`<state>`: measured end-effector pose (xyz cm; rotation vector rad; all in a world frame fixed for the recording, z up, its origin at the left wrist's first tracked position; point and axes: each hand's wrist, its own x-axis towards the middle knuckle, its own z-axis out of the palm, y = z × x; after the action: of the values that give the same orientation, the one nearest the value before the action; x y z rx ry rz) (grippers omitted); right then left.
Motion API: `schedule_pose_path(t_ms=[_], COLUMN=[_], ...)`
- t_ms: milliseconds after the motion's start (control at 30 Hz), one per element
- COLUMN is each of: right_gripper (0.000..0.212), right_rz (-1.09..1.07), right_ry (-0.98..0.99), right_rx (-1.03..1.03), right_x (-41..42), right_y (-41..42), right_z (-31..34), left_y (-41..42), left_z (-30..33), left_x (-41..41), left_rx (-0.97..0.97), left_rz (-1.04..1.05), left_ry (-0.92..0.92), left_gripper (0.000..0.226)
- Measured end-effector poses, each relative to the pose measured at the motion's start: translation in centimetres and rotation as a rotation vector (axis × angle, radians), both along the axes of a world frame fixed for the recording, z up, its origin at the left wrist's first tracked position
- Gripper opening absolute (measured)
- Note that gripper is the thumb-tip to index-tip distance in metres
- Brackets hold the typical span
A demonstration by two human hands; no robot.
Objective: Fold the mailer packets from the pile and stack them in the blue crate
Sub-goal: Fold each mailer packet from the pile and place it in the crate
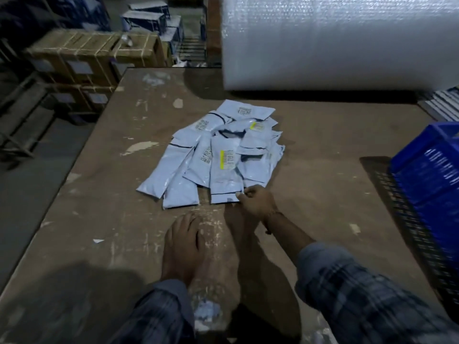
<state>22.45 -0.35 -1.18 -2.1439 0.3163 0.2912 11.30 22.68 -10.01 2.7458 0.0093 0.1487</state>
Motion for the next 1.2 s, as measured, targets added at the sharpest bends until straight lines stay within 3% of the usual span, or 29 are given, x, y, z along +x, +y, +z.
schedule_pose_path(t_ms=[167,233,333,567,733,833,900,933,1000,1100,1133,1200], right_gripper=[0.036,0.017,0.022,0.007,0.02,0.02,0.015,0.013,0.013,0.007,0.013,0.055], right_rz=[-0.238,-0.292,-0.323,-0.48,-0.672,-0.501,-0.169,0.006,0.173,0.1,0.143,0.341], right_ry=[0.101,0.109,0.103,0.102,0.082,0.238,0.37,0.385,0.17,-0.339,-0.439,-0.416], right_rx=[0.262,0.313,0.36,0.411,0.461,0.519,0.524,0.497,0.255,-0.297,-0.406,-0.507], right_x=[2.9,0.9,-2.8,-13.7,-18.9,-20.7,-21.5,-21.7,-21.4,-19.2,-18.3,-16.1], right_y=[1.9,2.9,2.0,-5.0,-7.9,-6.8,-6.1,-6.0,-6.7,-8.3,-8.7,-9.1], right_z=[-5.9,-2.4,0.0,1.6,0.4,0.4,1.0,1.3,0.9,-0.4,-0.8,-2.7], left_y=[-0.1,0.0,-0.1,-0.3,-0.8,-1.1,-1.3,-1.6,-2.6,-4.8,-5.6,-7.1], left_z=[0.5,0.7,0.7,0.6,0.5,0.4,0.1,0.0,-0.1,0.4,0.7,1.4], left_x=[0.0,0.0,-0.1,0.0,0.0,-0.5,-0.8,-1.0,-1.4,-2.6,-3.0,-3.9], left_rx=[0.041,0.055,0.05,0.018,0.027,0.018,-0.015,-0.054,-0.152,-0.251,-0.265,-0.266], left_rz=[0.001,-0.007,-0.011,0.001,0.038,0.04,0.063,0.09,0.142,0.197,0.197,0.177], left_ry=[-0.013,-0.007,-0.021,-0.031,-0.036,-0.042,-0.037,-0.033,-0.045,-0.09,-0.104,-0.121], left_gripper=[0.049,0.054,0.057,0.056,0.053,0.053,0.053,0.052,0.053,0.053,0.05,0.044])
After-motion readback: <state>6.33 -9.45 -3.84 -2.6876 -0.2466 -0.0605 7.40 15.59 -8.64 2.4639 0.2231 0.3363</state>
